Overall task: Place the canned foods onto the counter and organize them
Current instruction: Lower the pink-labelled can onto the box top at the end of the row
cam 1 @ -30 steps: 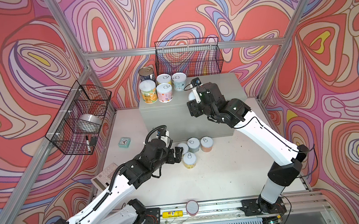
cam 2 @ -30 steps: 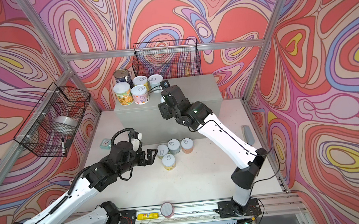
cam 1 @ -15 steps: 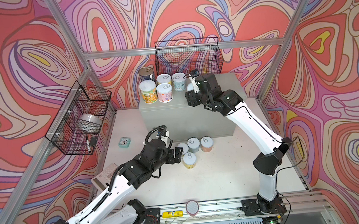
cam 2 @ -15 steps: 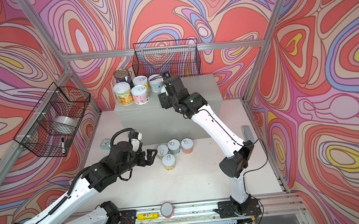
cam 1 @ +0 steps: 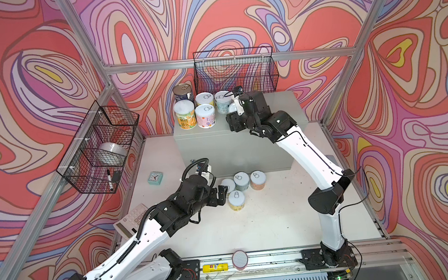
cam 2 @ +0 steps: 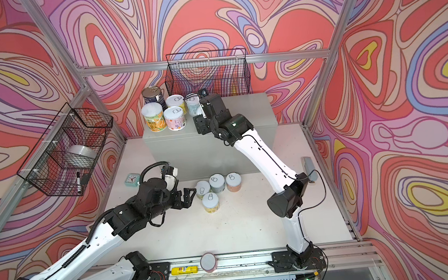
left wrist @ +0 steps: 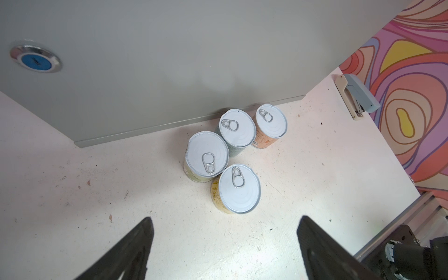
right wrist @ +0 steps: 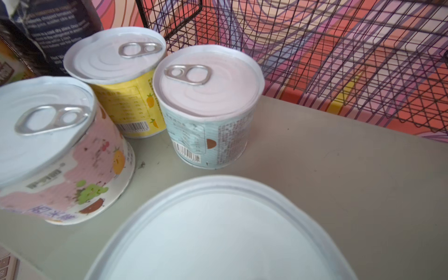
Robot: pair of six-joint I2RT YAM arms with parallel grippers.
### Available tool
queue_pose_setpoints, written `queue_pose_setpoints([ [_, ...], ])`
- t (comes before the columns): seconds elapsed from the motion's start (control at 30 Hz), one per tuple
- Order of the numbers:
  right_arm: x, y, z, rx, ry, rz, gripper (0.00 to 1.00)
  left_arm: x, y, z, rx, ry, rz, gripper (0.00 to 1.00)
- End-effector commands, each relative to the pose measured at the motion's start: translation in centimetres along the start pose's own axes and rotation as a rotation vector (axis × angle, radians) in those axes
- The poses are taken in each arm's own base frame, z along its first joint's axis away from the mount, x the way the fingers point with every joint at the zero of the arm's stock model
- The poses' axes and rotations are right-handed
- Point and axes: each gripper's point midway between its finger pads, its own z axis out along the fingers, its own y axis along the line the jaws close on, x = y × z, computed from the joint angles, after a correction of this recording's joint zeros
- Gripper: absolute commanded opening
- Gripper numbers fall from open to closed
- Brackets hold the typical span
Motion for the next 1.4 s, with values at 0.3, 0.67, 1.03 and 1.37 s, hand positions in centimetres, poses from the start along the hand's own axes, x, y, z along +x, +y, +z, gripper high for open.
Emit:
queue_pose_setpoints([
  [0.3,-2.0,-0.3,-0.1,0.009,-0.069,0.003,0.81,0.2,0.6,0.3,-0.03,0.001,0.006,0.93],
  [0.67,-4.4,-0.5,-1.9,0.003,-0.16,0.022,0.92,-0.1,0.6,0.1,-0.032,-0.008,0.007,0.93],
  [1.03,-8.6,-3.6,-12.2,0.045,-0.378,0.094,0.9,-0.2,0.5,0.2,-0.027,-0.014,0.005,0.93],
  [1.37,-5.3,-7.4,-13.8,0.242,-0.319,0.11,0.9,-0.8,-0.7,0.5,0.029,-0.031,0.025,0.93],
])
